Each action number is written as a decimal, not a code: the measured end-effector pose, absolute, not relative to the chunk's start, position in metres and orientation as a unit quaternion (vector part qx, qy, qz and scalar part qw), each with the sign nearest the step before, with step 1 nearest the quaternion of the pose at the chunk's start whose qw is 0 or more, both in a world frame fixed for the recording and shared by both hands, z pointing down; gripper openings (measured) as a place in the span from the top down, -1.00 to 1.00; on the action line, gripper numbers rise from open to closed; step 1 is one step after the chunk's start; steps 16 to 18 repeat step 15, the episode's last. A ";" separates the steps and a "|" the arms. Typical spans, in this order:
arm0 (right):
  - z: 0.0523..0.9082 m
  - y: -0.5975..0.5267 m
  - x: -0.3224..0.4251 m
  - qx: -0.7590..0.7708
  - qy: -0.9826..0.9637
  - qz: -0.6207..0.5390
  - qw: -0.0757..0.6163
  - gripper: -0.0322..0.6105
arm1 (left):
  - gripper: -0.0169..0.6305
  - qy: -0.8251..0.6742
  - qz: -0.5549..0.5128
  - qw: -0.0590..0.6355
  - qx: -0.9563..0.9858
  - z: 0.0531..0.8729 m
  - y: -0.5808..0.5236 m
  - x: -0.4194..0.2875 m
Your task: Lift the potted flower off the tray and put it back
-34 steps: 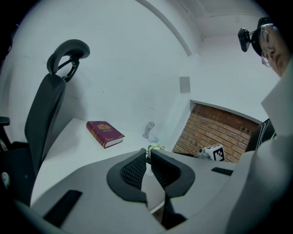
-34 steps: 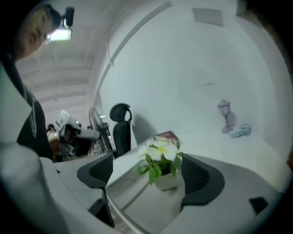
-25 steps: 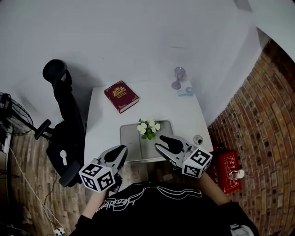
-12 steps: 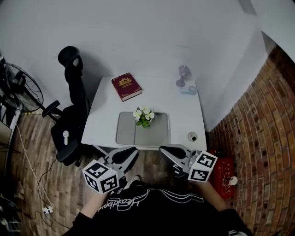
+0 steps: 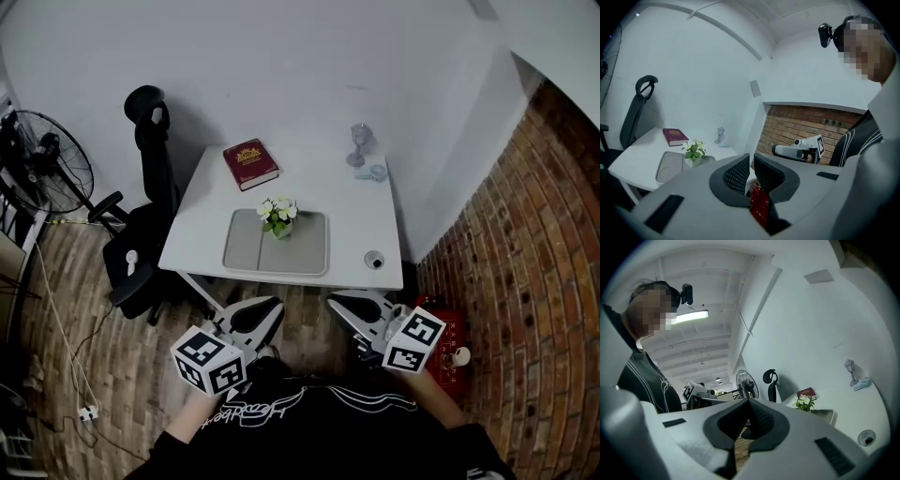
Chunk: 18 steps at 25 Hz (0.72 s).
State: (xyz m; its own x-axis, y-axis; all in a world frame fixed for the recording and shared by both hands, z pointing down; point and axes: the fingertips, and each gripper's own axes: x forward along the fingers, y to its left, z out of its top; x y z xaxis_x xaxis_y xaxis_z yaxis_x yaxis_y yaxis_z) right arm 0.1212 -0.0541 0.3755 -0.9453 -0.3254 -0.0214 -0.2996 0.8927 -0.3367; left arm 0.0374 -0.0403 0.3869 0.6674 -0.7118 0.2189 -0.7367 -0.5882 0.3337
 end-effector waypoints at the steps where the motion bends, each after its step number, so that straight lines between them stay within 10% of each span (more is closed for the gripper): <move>1: 0.375 -0.051 0.124 -0.162 0.972 -0.164 0.037 0.90 | 0.79 -0.408 0.033 0.199 0.891 0.386 -0.037 0.040; 18: 0.371 -0.026 0.128 -0.143 0.979 -0.141 0.039 0.90 | 0.79 -0.438 0.044 0.186 0.879 0.384 -0.009 0.044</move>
